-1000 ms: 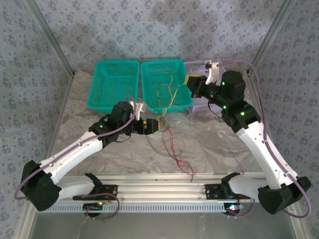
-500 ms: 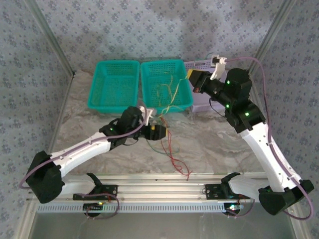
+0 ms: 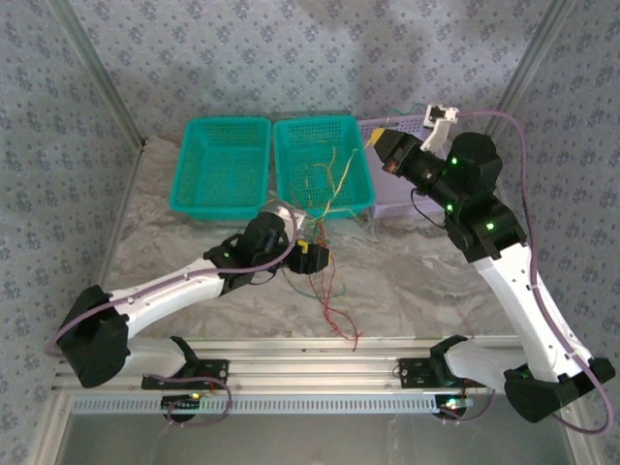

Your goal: Untangle the cables

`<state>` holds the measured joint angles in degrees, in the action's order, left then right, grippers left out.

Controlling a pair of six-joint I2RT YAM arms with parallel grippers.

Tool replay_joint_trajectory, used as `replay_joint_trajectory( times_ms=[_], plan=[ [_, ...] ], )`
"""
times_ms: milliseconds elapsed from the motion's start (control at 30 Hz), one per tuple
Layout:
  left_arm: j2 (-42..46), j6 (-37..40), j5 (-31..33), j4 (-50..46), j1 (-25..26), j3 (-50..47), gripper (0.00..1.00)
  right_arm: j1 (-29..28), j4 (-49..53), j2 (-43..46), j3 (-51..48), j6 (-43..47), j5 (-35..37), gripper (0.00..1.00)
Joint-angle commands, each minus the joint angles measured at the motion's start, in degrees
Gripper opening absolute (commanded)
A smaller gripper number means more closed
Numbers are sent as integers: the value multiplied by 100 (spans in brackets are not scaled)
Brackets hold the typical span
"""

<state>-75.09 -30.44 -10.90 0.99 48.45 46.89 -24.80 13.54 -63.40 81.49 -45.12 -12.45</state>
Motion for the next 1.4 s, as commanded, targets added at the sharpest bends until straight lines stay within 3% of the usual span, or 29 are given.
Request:
replay_joint_trajectory(
  times_ms=[0,133,233,367,500,700,1067,1367],
  plan=[
    [-93,129,289,422,16,-31,76,-32,-54,233,218,-589,-71,0],
    [-125,128,347,741,11,-145,67,-29,-126,425,115,-860,-12,0],
    [-214,35,325,928,9,-175,48,26,-352,519,-40,-1120,-69,0],
    [-293,3,290,1008,11,-181,30,64,-479,545,-18,-1172,-144,0],
    [-334,28,309,957,16,-189,22,178,-553,553,41,-1263,-328,0],
    [-223,99,373,826,-24,-311,1,552,-509,714,72,-1421,-434,0],
    [70,137,522,541,-215,-657,0,1137,-241,937,192,-1508,-602,0],
    [651,55,677,140,-419,-1039,0,1215,637,1015,770,-231,818,0]
  ],
)
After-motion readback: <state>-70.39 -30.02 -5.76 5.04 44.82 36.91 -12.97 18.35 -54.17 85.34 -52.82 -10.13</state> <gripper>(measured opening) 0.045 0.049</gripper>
